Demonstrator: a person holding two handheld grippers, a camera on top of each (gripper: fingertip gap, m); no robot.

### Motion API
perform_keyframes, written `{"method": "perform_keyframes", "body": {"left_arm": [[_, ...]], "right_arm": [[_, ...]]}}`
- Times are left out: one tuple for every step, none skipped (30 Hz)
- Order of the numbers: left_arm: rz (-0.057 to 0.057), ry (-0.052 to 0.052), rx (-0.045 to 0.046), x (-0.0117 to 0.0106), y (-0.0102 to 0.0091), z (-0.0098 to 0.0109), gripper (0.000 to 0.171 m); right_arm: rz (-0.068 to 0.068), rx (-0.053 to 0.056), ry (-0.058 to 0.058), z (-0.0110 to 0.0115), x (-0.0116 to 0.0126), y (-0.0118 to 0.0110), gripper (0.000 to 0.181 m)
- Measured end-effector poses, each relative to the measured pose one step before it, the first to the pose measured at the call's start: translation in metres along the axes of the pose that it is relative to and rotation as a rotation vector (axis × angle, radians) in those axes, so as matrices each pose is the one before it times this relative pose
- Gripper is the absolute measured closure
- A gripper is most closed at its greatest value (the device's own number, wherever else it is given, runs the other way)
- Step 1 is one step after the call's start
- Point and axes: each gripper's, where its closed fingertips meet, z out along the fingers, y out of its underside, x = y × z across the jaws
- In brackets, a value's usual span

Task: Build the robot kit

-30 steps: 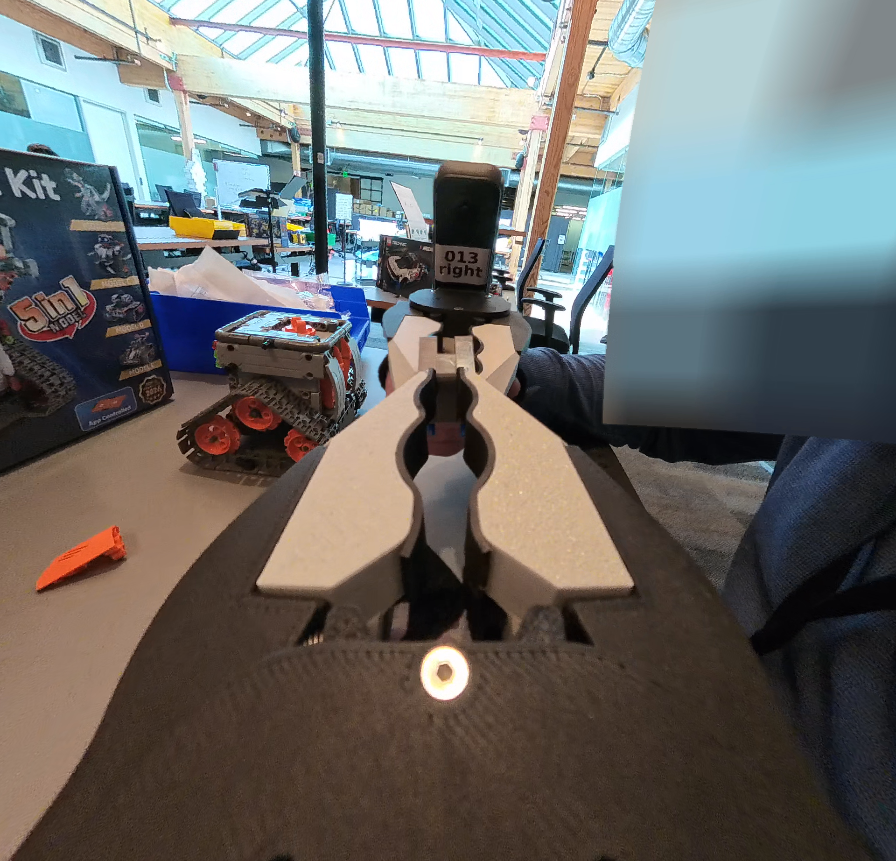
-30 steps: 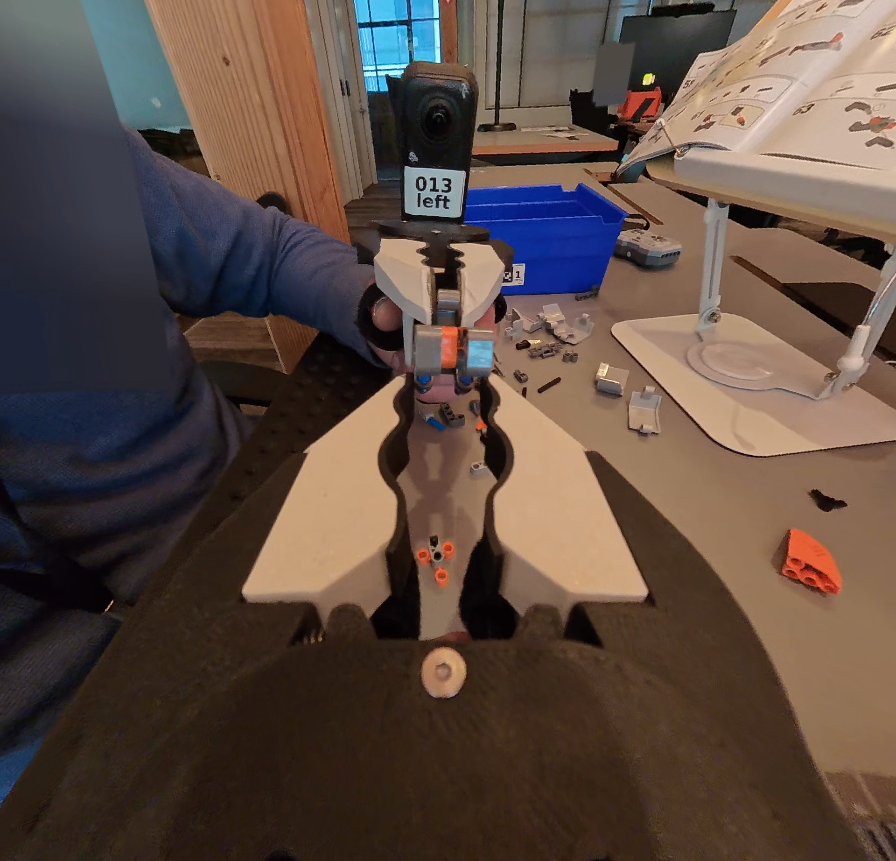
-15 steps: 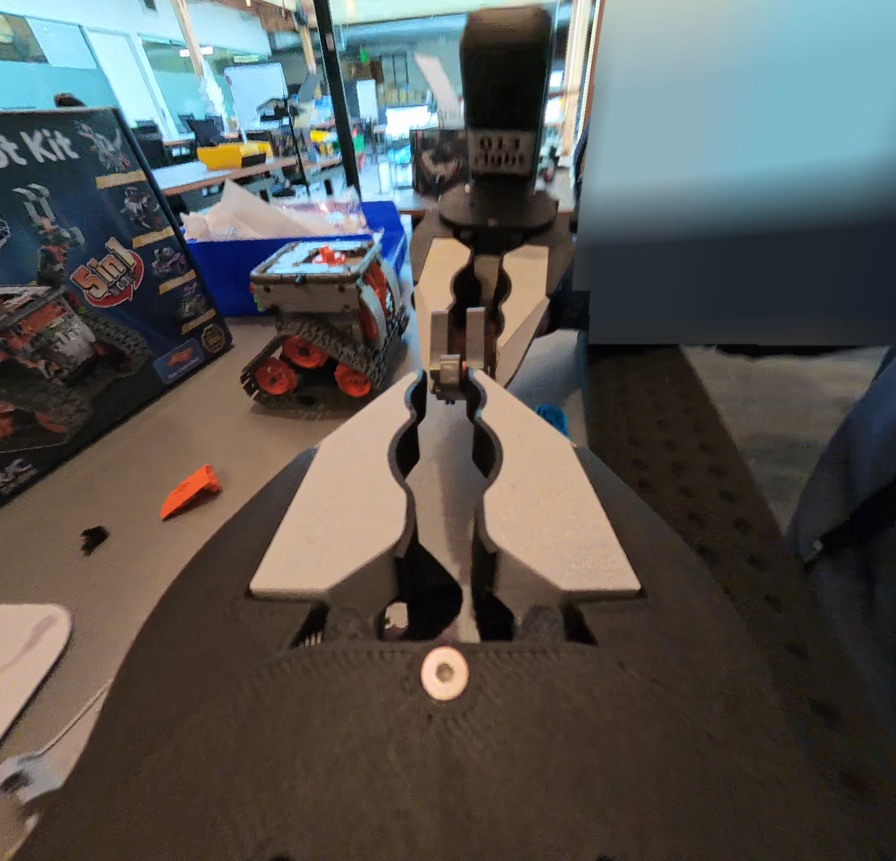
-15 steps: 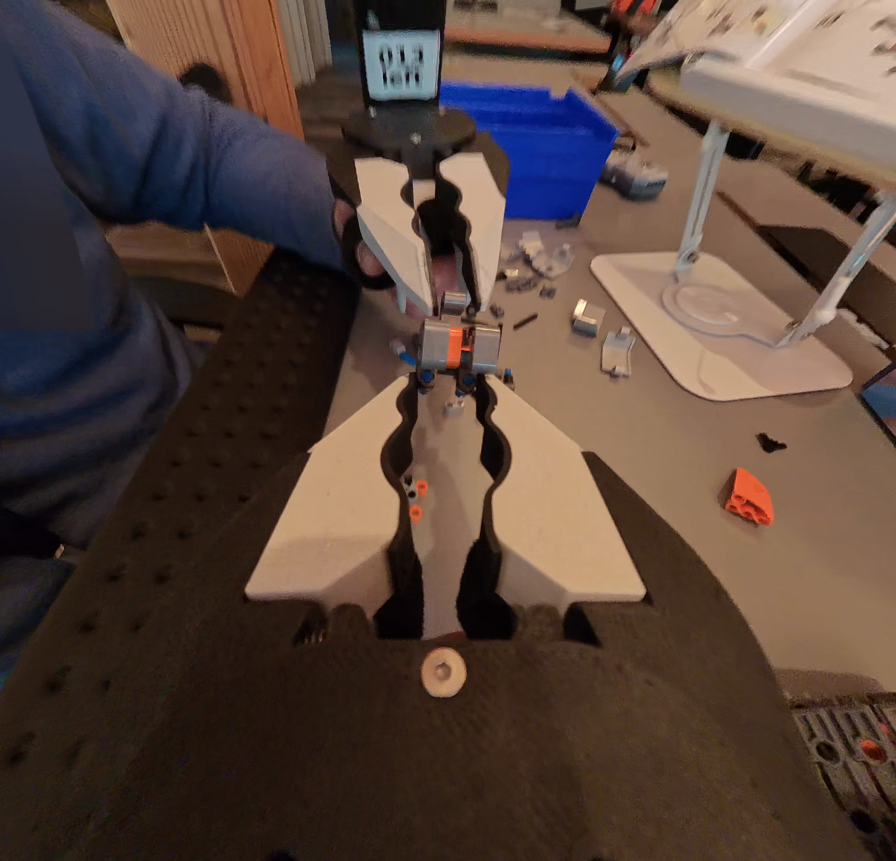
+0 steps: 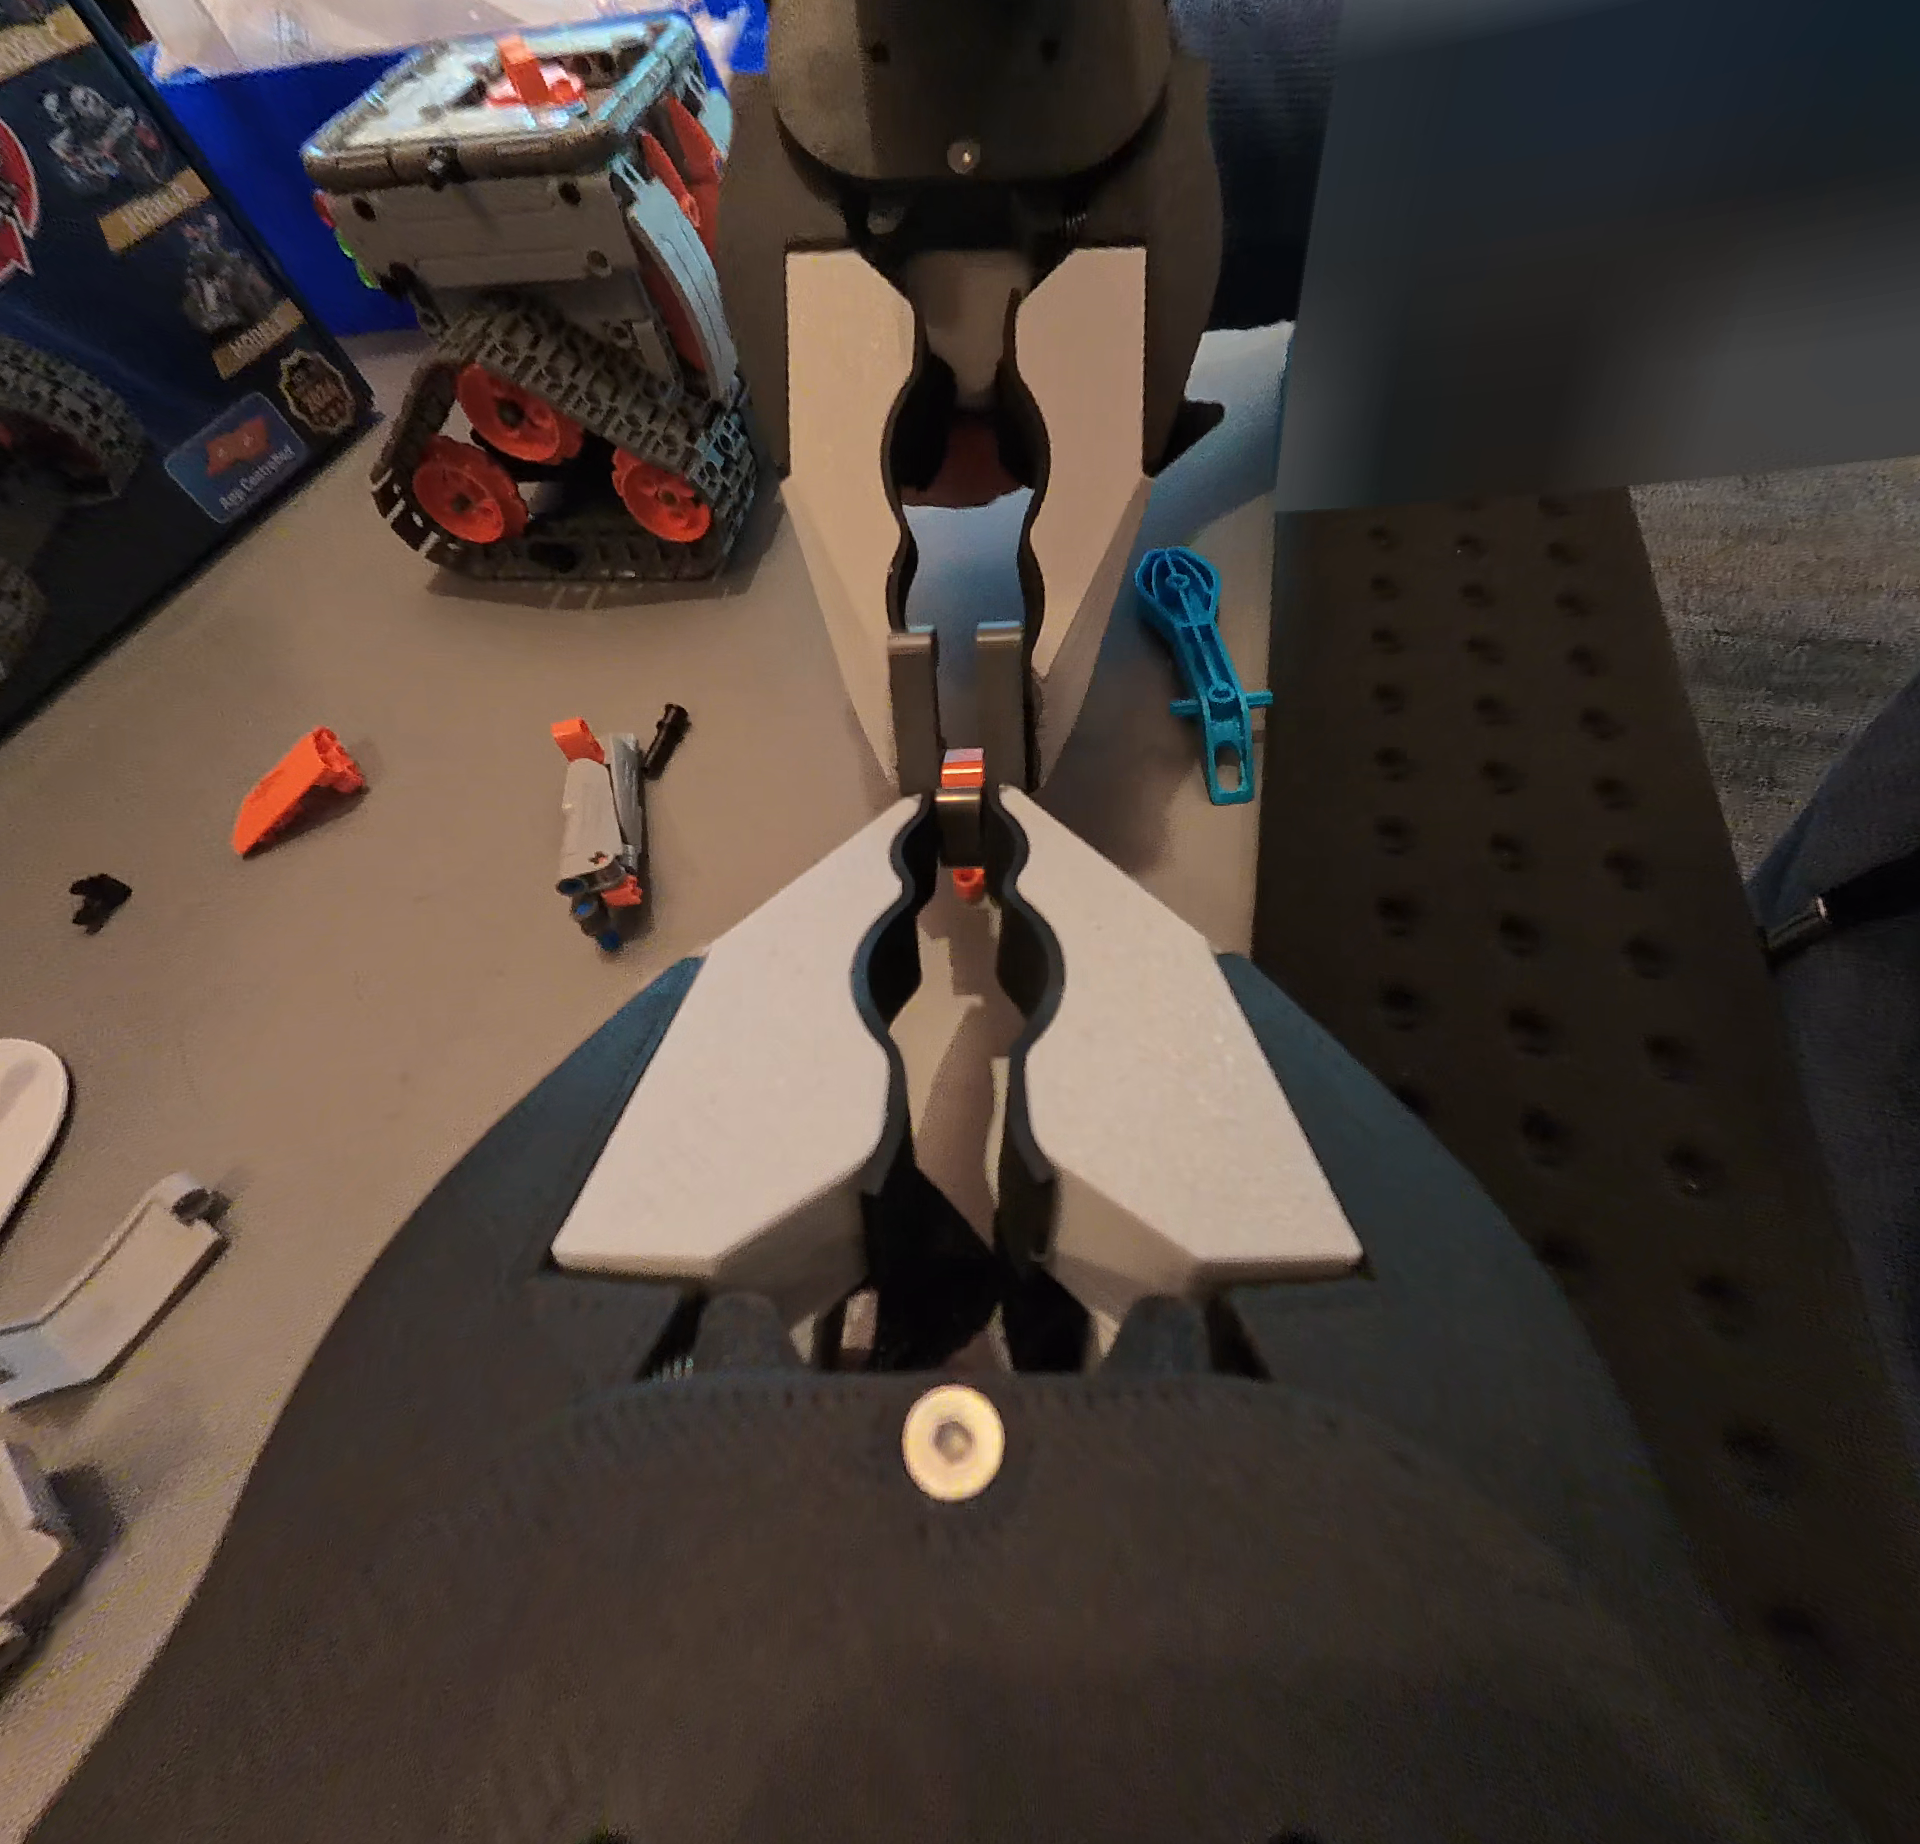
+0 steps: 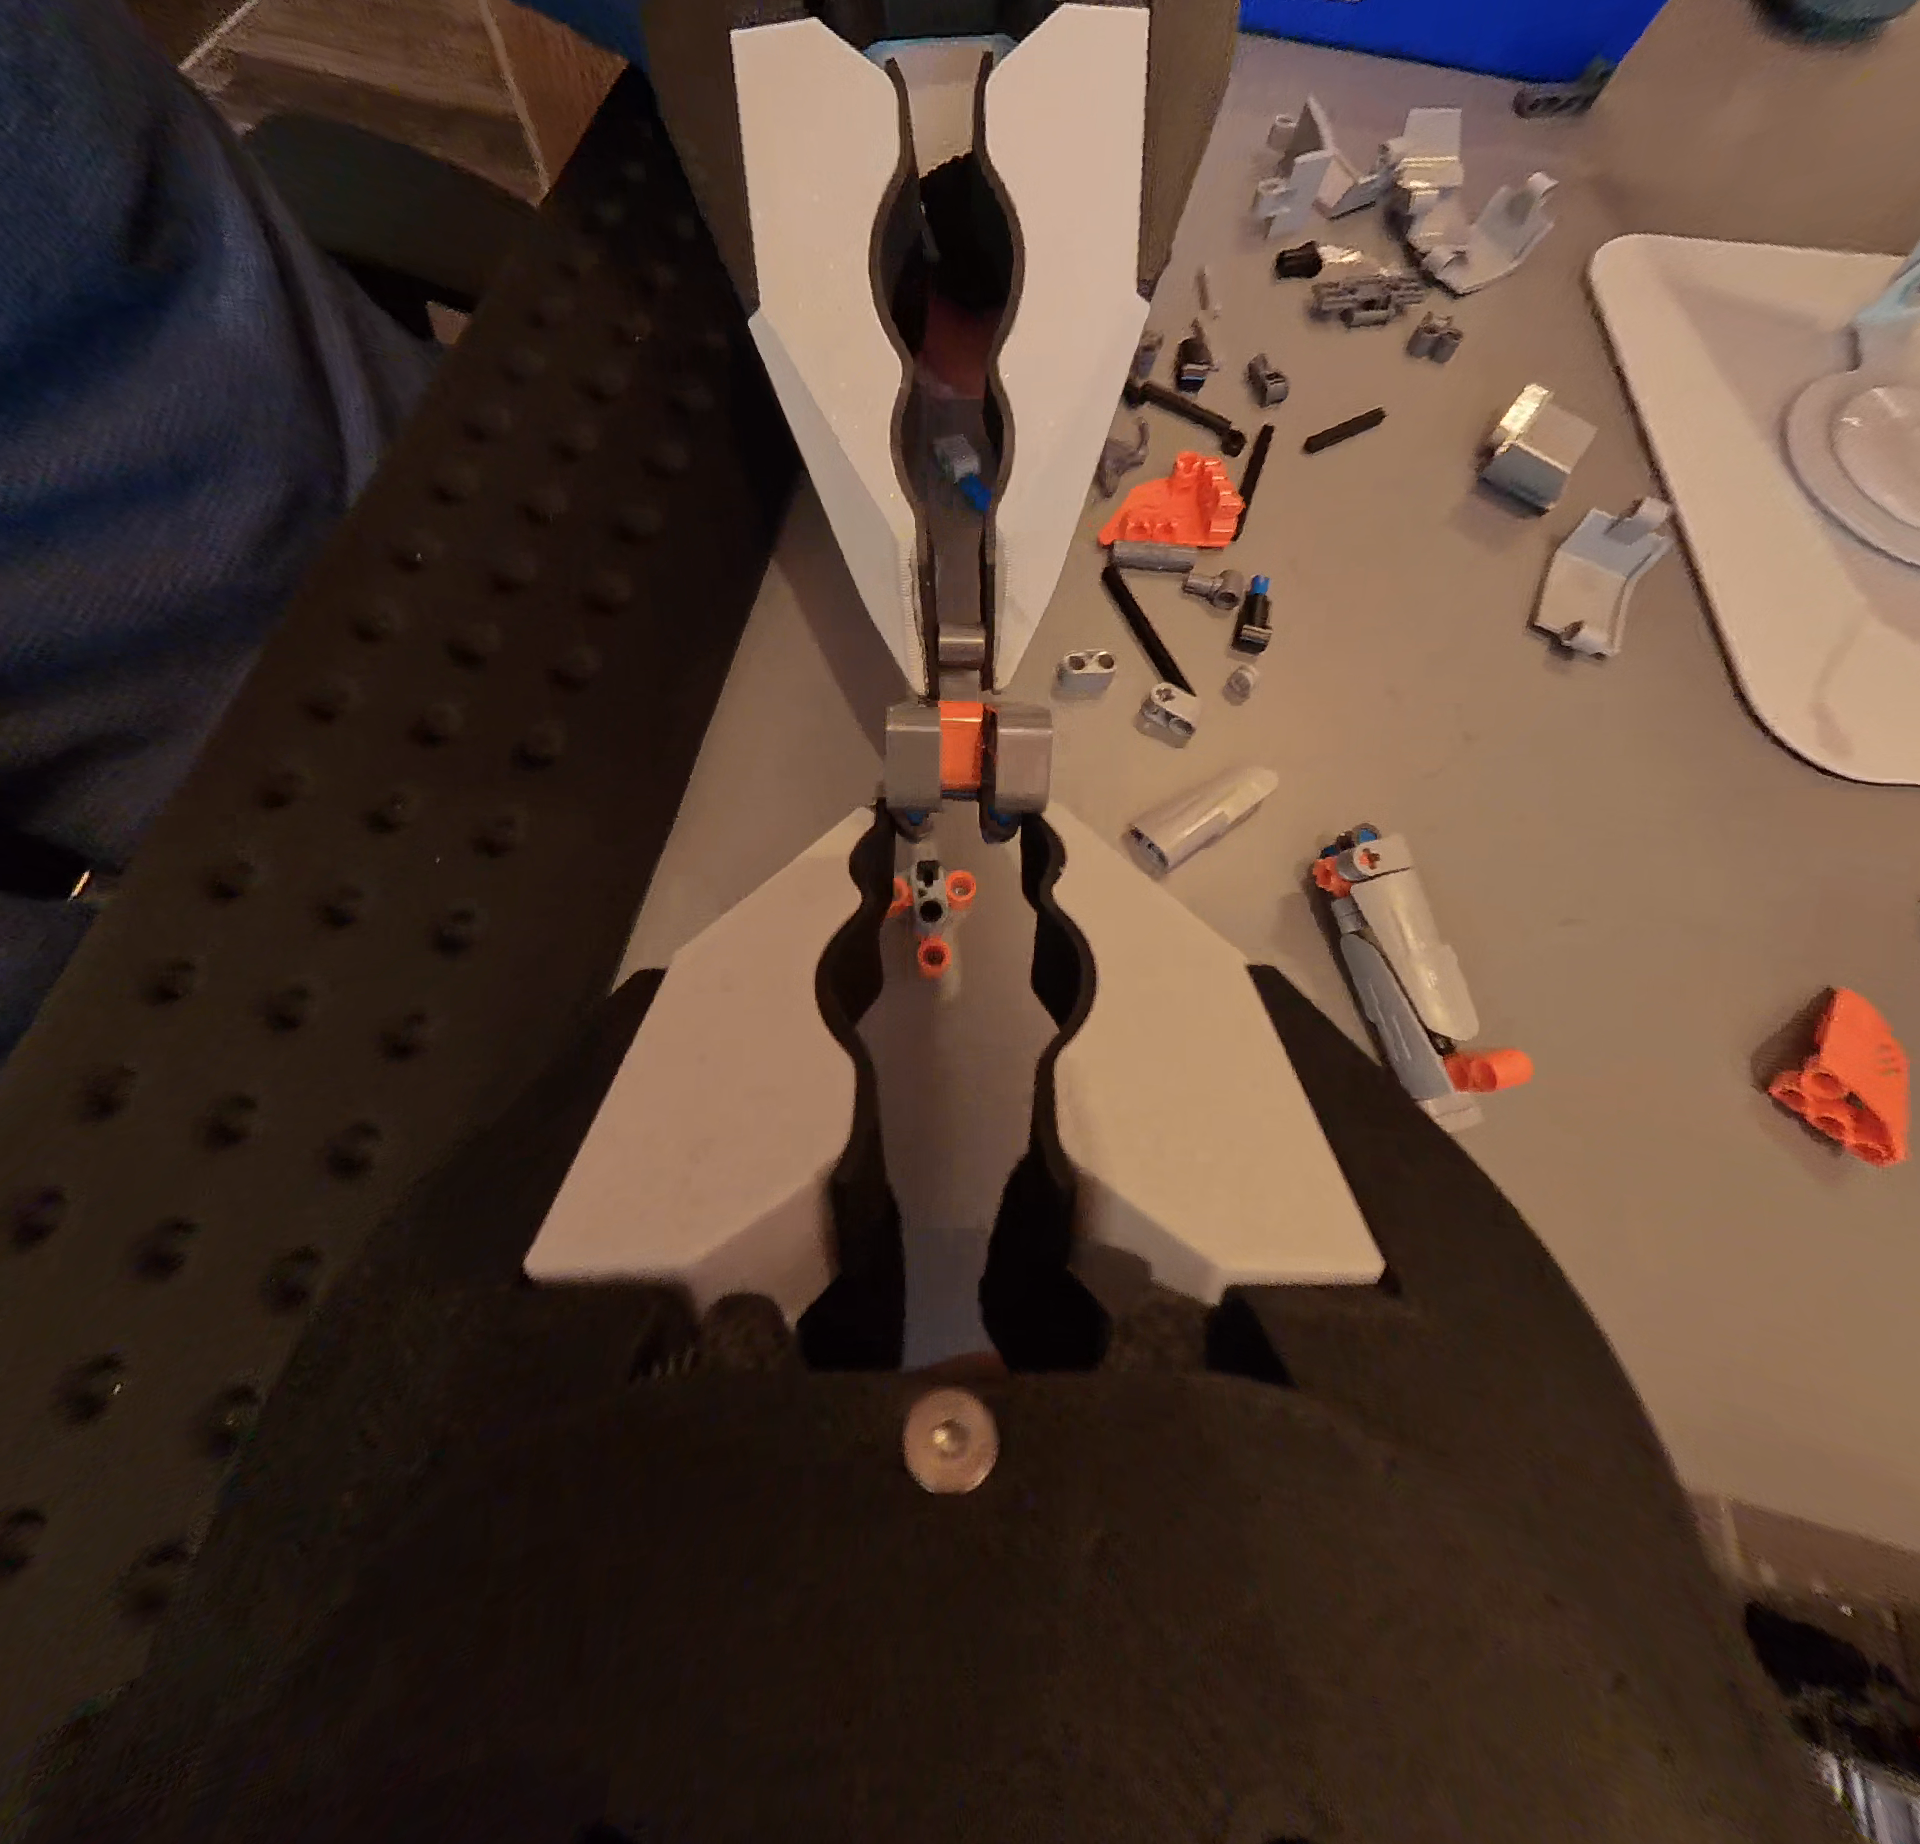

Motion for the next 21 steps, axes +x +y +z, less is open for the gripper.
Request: {"method": "perform_keyframes", "body": {"left_arm": [[0.004, 0.0034, -0.01537, 0.00258, 0.00395, 0.00176, 0.165], [0.0068, -0.0002, -0.012, 0.00258, 0.00312, 0.00224, 0.165], [0.0109, -0.0001, -0.024, 0.00191, 0.0043, 0.0021, 0.165], [0.015, -0.0017, -0.01992, 0.001, 0.0033, 0.00141, 0.165], [0.0067, 0.0007, -0.01943, 0.00074, 0.0033, 0.00131, 0.165], [-0.0001, 0.0022, -0.01489, 0.00055, 0.00309, 0.0015, 0.165], [-0.001, 0.0022, -0.00719, 0.0004, 0.00197, 0.001, 0.165], [0.0, 0.0066, -0.00361, 0.00107, 0.0009, 0.00059, 0.165], [-0.0019, 0.0014, -0.00284, 0.00021, 0.00037, 0.00044, 0.165], [0.0033, -0.0062, -0.0042, -0.00101, 0.0005, 0.00037, 0.165], [0.0034, -0.001, -0.00433, -0.00046, 0.0006, 0.0001, 0.165], [-0.0034, 0.005, -0.00296, 0.00016, 0.00067, 0.00034, 0.165], [-0.0037, 0.0031, -0.00495, 0.00006, 0.00119, 0.00071, 0.165], [0.0043, -0.0015, -0.00876, -0.00009, 0.00138, 0.0005, 0.165], [0.0113, -0.0023, -0.00708, 0.00026, 0.00093, 0.00031, 0.165], [0.0025, 0.0015, -0.00649, 0.00095, 0.00091, 0.00055, 0.165], [-0.0019, -0.0021, -0.00167, -0.0001, 0.00042, 0.00013, 0.165], [-0.0018, -0.0025, 0.00379, -0.00073, -0.00035, -0.00074, 0.165], [-0.0088, 0.0053, 0.00341, 0.00024, -0.00036, -0.00036, 0.165], [-0.0035, 0.0029, 0.00076, 0.0001, 0.00005, -0.00004, 0.165], [0.0049, -0.0004, -0.00632, 0.0001, 0.00094, 0.00059, 0.165]], "right_arm": [[-0.0142, -0.0196, -0.0175, 0.0015, -0.00244, 0.00299, 0.16], [-0.0192, -0.0257, -0.0104, 0.00191, -0.00197, 0.00355, 0.16], [-0.0082, -0.0258, -0.0112, 0.00214, -0.00155, 0.00352, 0.16], [-0.0087, -0.0193, -0.0065, 0.00187, -0.00081, 0.00275, 0.16], [-0.0096, -0.0138, -0.0039, 0.0016, -0.00059, 0.00183, 0.16], [-0.0067, -0.0142, -0.0035, 0.00129, -0.00041, 0.00199, 0.16], [-0.0034, -0.0117, -0.0004, 0.00147, -0.00026, 0.00176, 0.16], [-0.0036, -0.0065, -0.0033, 0.00095, -0.00088, 0.00085, 0.16], [-0.0045, -0.0032, -0.0017, 0.00032, -0.00059, 0.00052, 0.16], [0.0011, -0.0005, 0.0047, -0.00004, 0.00085, 0.00054, 0.16], [0.0007, 0.0017, 0.0037, 0.00003, 0.00084, 0.00019, 0.16], [-0.0026, 0.0014, 0.0008, 0.00043, -0.00011, 0.00026, 0.16], [0.001, -0.0028, -0.0001, 0.00078, -0.00005, 0.00085, 0.16], [0.001, -0.004, 0.0004, 0.00131, 0.0002, 0.00114, 0.16], [0.0017, -0.0007, -0.0005, 0.0013, 0.00015, 0.00079, 0.16], [0.0, -0.0009, -0.0062, 0.00067, -0.0007, 0.00069, 0.16], [-0.0023, -0.001, -0.0028, 0.00084, -0.00018, 0.00051, 0.16], [0.0025, 0.0063, 0.0023, 0.00032, 0.00071, -0.0004, 0.16], [0.0032, 0.0065, -0.0032, -0.00041, 0.00005, -0.00066, 0.16], [-0.0007, 0.0016, -0.0027, -0.00012, -0.00025, -0.00027, 0.16], [-0.0029, -0.0022, 0.0016, 0.00047, 0.00008, 0.00049, 0.16]]}}
